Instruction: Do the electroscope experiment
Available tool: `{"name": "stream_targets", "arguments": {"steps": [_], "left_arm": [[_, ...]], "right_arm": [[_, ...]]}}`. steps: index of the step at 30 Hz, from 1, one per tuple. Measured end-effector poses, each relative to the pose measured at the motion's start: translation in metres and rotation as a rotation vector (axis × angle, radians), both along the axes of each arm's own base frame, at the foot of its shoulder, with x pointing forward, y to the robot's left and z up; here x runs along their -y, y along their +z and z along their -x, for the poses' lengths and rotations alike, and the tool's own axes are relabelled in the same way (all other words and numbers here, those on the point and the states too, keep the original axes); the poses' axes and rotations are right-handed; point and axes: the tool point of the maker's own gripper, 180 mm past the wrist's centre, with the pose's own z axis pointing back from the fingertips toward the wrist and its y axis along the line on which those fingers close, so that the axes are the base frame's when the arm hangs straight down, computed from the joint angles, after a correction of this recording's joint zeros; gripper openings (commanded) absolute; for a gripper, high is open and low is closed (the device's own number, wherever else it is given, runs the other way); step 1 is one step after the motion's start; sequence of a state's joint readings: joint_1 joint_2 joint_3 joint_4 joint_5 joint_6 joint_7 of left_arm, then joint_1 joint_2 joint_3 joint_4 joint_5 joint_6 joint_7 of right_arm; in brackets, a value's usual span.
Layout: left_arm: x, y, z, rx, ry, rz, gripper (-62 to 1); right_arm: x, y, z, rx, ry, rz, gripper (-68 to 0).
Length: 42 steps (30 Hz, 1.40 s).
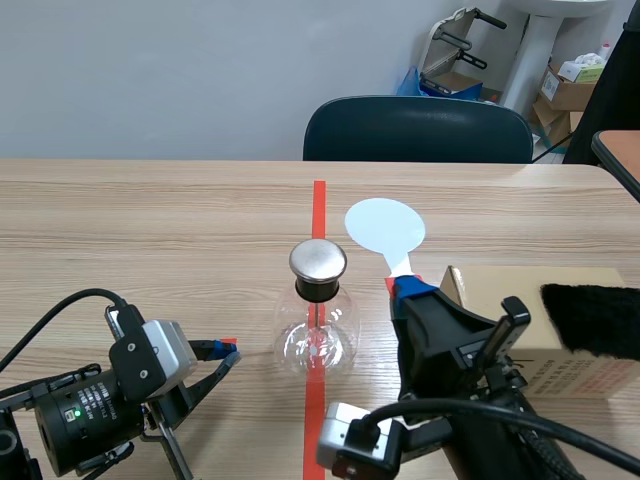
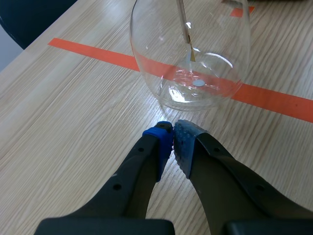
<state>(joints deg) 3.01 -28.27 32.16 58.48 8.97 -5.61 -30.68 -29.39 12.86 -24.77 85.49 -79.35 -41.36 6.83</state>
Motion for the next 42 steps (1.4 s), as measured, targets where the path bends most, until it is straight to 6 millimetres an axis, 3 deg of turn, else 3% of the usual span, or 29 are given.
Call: {"name": "stream_targets", "arguments": {"steps": [17, 42], "left_arm": [[0.000, 0.000, 0.000, 0.000, 0.000, 0.000, -55.4], [0.000, 0.000, 0.000, 0.000, 0.000, 0.000, -55.4]], "right_arm": [[-0.032, 0.000, 0.020, 0.012, 0.207, 0.016, -65.8], [-0.033, 0.000, 0.021, 0.012, 0.213, 0.016, -65.8]]}}
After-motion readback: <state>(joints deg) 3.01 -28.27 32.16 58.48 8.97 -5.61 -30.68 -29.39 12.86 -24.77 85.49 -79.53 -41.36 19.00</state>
